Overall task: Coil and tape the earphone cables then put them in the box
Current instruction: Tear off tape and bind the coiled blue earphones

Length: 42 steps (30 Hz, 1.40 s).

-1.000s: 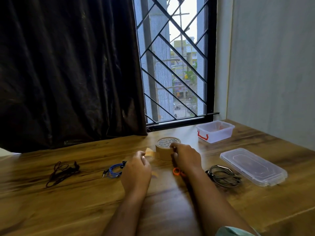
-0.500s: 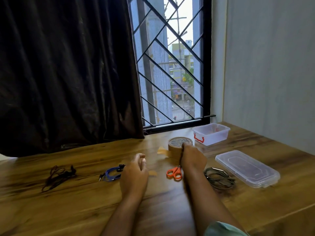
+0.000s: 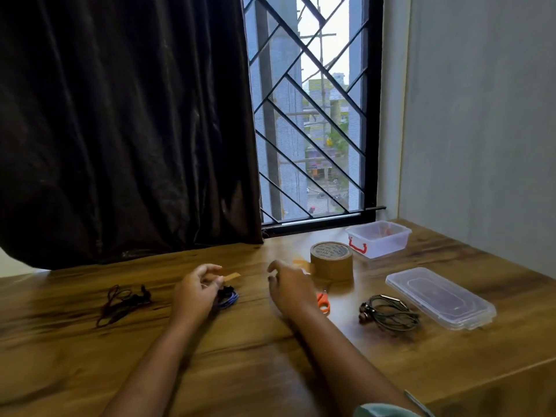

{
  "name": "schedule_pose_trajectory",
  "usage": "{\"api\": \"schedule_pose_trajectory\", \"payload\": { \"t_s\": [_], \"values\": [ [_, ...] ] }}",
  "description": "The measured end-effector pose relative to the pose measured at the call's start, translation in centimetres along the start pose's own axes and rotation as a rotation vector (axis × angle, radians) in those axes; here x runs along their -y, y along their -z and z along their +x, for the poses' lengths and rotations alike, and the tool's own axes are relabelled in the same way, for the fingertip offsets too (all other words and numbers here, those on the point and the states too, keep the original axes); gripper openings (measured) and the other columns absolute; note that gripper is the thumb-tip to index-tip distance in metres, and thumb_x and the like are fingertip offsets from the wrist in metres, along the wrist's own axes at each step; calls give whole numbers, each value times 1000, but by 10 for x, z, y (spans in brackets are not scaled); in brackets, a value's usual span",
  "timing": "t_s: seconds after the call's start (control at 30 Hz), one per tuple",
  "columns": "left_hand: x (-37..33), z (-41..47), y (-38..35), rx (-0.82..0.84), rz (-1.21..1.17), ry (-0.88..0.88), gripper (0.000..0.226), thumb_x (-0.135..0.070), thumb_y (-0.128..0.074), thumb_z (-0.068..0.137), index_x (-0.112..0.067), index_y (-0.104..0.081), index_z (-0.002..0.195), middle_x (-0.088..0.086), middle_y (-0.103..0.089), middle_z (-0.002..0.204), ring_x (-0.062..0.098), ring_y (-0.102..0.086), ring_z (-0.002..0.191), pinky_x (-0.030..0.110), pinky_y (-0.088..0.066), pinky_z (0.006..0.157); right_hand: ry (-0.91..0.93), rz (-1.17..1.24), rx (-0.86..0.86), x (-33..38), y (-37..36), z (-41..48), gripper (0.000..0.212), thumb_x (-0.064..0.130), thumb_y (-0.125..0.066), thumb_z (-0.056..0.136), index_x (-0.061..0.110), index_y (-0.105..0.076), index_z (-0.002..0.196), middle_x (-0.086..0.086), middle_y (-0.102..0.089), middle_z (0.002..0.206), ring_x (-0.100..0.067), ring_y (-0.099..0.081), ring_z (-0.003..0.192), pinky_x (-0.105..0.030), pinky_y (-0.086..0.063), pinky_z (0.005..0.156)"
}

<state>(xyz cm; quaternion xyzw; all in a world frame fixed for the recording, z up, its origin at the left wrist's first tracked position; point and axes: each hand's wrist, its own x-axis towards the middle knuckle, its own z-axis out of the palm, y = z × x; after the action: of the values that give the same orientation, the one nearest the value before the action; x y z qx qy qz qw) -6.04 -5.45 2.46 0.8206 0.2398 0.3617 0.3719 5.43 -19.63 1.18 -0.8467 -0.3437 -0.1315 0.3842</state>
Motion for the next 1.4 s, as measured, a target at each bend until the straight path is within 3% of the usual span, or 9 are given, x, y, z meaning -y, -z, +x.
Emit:
{"api": "schedule_pose_trajectory", "payload": {
  "t_s": [0.13, 0.33, 0.43, 0.57, 0.63, 0.77, 1.03, 1.17, 1.4],
  "values": [
    [7, 14, 12, 73, -18, -11, 11, -12, -62, 89, -23, -66, 89, -3, -66, 84, 10, -63, 80, 19, -45, 61, -213, 642, 155, 29, -29, 3, 19, 25, -54, 95, 19, -66, 109, 4, -63, 88, -9, -57, 77, -20, -47, 62],
    [19, 20, 16, 173, -16, -69, 15, -8, -65, 86, -22, -69, 81, -1, -71, 76, 9, -67, 72, 33, -57, 67, -180, 815, 229, 34, -57, 9, 21, 23, -69, 86, 13, -71, 105, -5, -72, 96, -11, -67, 85, -15, -50, 66],
    [33, 24, 12, 159, 7, -76, 14, -12, -69, 83, -25, -70, 79, -4, -72, 73, 11, -68, 71, 43, -57, 69, -155, 793, 176, 29, -64, 20, 7, 10, -70, 84, 17, -72, 86, -4, -71, 81, -14, -66, 77, -26, -55, 71],
    [38, 30, 9, 108, 9, -92, 14, -13, -71, 81, -26, -70, 81, -10, -71, 72, -1, -66, 68, 27, -56, 62, -122, 696, 165, 26, -74, 34, 18, 6, -67, 85, 22, -71, 77, -6, -71, 79, -20, -67, 77, -36, -57, 76],
    [40, 33, 10, 93, 19, -102, 15, -11, -70, 81, -26, -70, 85, -13, -70, 76, -7, -64, 70, 14, -51, 58, -90, 670, 159, 25, -78, 40, 16, 7, -66, 86, 21, -71, 79, -5, -70, 79, -19, -65, 76, -32, -56, 72],
    [43, 36, 6, 73, -56, 25, 26, -9, -68, 83, -25, -66, 103, -6, -71, 91, 2, -66, 84, 17, -53, 64, 7, 545, 118, 25, -79, 45, 12, 6, -63, 88, 15, -70, 85, 5, -64, 77, -4, -56, 68, -9, -44, 59],
    [46, 39, -2, -70, -170, 145, 57, -9, -72, 79, -26, -54, 131, -5, -71, 105, 0, -63, 86, 25, -54, 77, 152, 461, 17, 28, -83, 43, 12, 6, -59, 90, 14, -68, 87, 5, -65, 83, 0, -57, 73, -5, -41, 62],
    [53, 41, 10, -169, -306, 314, 67, -9, -73, 79, -27, -45, 137, 0, -59, 129, 16, -57, 112, 36, -49, 94, 89, 541, -44, 24, -81, 45, 13, 9, -54, 94, 14, -66, 90, 2, -65, 85, -3, -54, 73, -6, -39, 61],
    [45, 35, 9, 230, 512, 127, 29, -42, -66, 83, -31, -64, 110, -12, -65, 99, 4, -58, 84, 23, -48, 71, 292, 480, 108, 27, -82, 45, 20, -1, -54, 90, 14, -61, 102, -3, -59, 91, -10, -56, 82, -9, -42, 67]
  ]
}}
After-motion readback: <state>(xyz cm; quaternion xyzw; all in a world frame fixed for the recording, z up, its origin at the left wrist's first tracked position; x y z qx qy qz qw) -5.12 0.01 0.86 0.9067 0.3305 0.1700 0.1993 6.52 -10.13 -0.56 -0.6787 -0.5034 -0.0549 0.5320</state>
